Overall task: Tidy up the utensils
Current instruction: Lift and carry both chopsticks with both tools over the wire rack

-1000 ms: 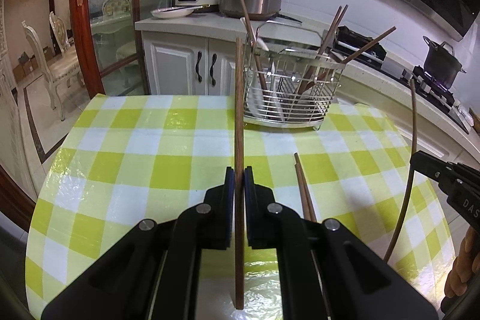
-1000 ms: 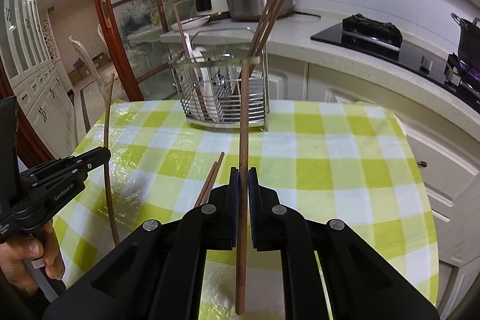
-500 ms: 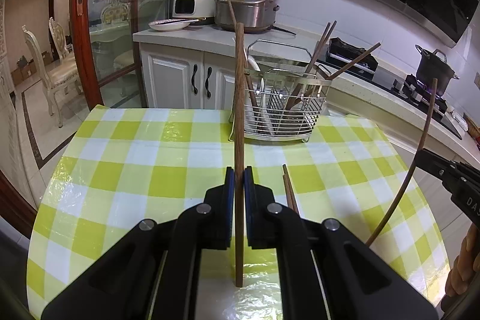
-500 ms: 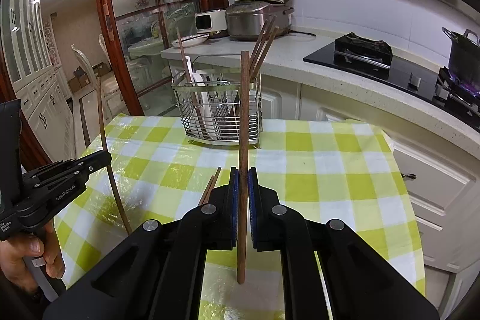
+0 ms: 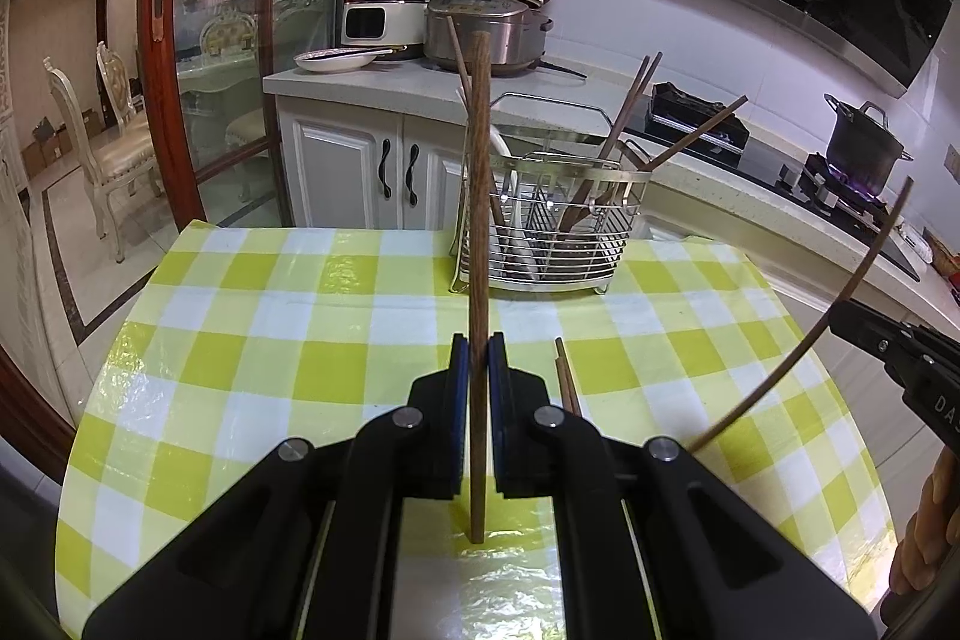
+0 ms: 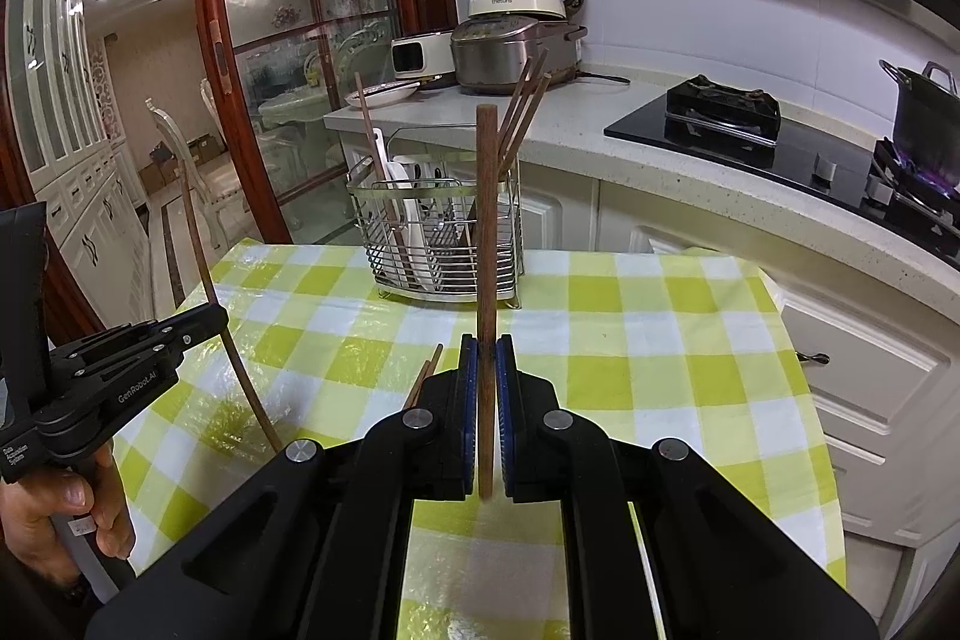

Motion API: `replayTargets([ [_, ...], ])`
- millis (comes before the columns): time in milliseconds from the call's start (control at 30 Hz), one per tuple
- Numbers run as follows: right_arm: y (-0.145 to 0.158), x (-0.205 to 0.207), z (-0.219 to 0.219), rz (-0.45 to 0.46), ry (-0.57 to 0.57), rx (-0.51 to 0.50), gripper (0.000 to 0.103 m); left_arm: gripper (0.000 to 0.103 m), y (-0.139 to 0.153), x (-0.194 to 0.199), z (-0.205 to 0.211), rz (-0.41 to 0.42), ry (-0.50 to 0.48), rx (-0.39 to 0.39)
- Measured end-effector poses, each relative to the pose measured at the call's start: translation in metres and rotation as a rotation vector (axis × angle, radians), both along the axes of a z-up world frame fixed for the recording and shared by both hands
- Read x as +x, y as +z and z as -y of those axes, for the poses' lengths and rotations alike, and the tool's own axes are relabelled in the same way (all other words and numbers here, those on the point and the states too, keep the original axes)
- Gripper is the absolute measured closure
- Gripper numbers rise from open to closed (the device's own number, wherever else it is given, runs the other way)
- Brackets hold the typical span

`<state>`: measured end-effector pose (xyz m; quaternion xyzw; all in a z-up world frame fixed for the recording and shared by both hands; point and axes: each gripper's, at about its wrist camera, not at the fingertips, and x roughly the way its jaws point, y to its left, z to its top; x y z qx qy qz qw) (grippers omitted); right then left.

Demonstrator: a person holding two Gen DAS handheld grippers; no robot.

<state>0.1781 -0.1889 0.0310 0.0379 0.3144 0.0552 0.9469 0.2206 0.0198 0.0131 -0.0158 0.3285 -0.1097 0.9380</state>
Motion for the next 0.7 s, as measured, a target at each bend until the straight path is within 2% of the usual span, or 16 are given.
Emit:
replayTargets([
  [700, 0.012, 0.007, -0.007, 0.012, 0.016, -0.016, 0.095, 0.096, 0.019, 0.002, 0.005, 0.054, -0.017, -0.030],
])
